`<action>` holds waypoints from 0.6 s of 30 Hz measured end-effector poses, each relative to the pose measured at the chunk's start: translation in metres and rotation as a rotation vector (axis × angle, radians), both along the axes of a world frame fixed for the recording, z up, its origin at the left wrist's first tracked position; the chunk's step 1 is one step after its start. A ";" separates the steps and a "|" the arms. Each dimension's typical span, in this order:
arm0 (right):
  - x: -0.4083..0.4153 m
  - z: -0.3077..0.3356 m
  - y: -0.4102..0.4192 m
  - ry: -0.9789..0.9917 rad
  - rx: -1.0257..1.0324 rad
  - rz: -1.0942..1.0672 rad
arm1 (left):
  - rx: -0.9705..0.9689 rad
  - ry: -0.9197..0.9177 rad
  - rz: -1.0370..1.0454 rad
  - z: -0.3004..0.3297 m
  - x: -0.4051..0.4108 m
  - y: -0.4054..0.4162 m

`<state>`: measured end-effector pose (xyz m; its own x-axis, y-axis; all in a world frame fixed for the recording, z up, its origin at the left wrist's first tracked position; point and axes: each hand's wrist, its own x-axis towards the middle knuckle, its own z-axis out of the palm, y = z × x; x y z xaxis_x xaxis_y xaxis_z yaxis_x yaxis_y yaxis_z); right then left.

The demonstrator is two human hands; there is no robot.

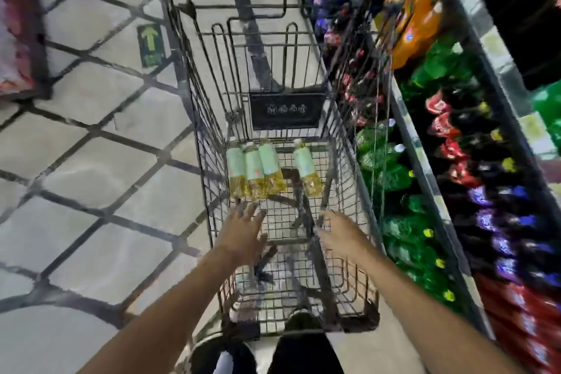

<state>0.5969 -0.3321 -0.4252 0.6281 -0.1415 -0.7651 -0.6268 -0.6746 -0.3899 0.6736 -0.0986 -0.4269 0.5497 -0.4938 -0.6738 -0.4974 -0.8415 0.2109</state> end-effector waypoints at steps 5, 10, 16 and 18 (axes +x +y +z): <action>0.050 -0.099 -0.024 0.022 -0.017 -0.042 | 0.122 0.081 -0.047 -0.087 0.018 -0.028; 0.081 -0.191 -0.036 -0.101 -0.104 -0.196 | 0.145 0.140 0.017 -0.156 0.025 -0.042; 0.109 -0.264 -0.032 -0.136 -0.146 -0.320 | 0.070 0.148 0.146 -0.201 0.023 -0.043; 0.118 -0.273 -0.029 -0.147 -0.122 -0.339 | 0.023 0.120 0.174 -0.205 0.017 -0.039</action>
<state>0.7153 -0.3612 -0.6982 0.6320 -0.4443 -0.6350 -0.7654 -0.4862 -0.4216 0.6909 -0.1372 -0.6314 0.5401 -0.3823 -0.7498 -0.3166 -0.9177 0.2399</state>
